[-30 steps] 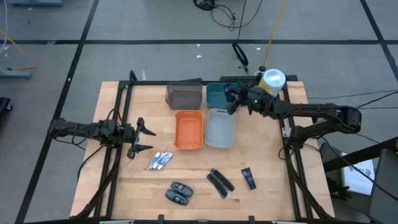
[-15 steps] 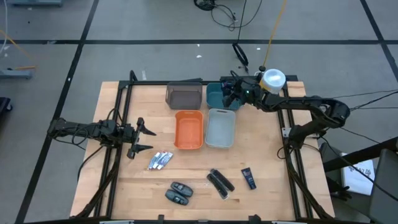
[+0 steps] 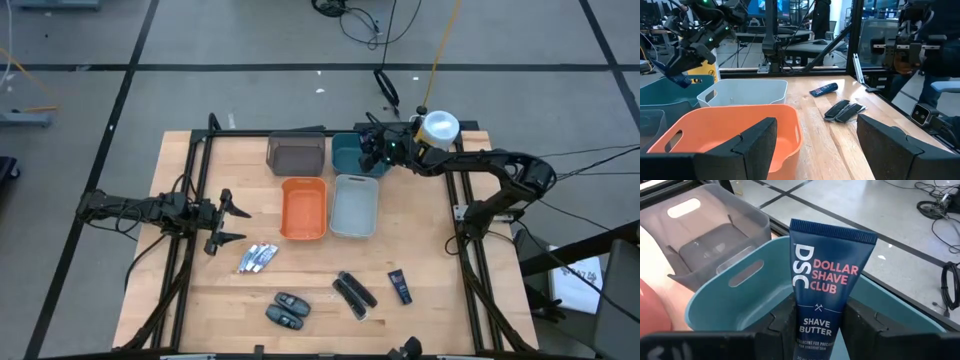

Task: Pick & Place Travel size toiletries
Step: Put the right blue shave cream into the dark blue bin, then put the blue shave cream into the dark blue bin

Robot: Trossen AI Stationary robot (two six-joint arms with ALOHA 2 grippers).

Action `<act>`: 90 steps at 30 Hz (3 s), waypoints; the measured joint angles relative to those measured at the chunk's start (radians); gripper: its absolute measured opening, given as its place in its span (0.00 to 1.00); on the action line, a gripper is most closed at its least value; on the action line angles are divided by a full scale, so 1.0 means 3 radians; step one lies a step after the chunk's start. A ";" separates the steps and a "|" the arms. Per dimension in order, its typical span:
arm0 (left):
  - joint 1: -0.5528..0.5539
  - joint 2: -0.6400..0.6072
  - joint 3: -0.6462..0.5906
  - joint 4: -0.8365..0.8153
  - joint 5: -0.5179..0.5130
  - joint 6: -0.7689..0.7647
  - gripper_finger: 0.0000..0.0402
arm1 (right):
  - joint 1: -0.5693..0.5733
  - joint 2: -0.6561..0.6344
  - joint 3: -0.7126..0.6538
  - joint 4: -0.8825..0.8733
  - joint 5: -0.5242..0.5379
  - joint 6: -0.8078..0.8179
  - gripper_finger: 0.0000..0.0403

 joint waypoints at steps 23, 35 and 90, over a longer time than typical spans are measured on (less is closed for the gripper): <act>0.0000 0.0000 0.0000 0.0000 0.0000 0.0000 0.68 | 0.0154 -0.0211 -0.0001 -0.0129 -0.0090 -0.0027 0.58; 0.0000 0.0000 0.0001 0.0000 -0.0001 0.0000 0.68 | 0.1132 -0.1230 0.0003 -0.1144 0.0075 0.0049 0.56; 0.0000 0.0000 0.0001 0.0000 -0.0001 0.0000 0.68 | 0.3938 0.0591 0.1013 -0.3572 -0.0979 0.4198 0.52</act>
